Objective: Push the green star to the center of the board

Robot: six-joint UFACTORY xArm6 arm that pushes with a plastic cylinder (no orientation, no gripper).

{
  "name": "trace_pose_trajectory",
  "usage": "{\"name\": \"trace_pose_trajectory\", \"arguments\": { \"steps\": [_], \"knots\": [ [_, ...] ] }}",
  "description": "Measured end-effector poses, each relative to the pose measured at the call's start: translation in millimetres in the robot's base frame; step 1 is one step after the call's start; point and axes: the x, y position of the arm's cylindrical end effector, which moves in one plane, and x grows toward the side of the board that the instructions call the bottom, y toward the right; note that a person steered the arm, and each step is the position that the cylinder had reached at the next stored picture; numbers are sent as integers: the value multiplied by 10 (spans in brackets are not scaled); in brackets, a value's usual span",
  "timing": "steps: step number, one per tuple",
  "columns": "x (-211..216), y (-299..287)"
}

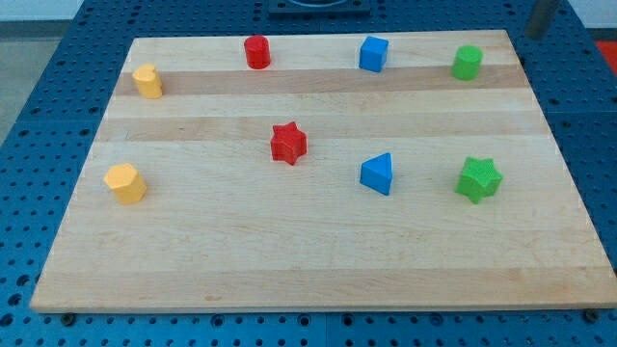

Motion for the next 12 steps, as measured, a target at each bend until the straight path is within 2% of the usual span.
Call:
{"name": "trace_pose_trajectory", "arguments": {
  "steps": [1, 2, 3, 4, 5, 6, 7, 8, 12],
  "knots": [
    [0, 0],
    [475, 16],
    [1202, -10],
    [1221, -10],
    [2052, -160],
    [2084, -160],
    [2357, -254],
    [2806, -360],
    [2711, -738]
  ]
}}
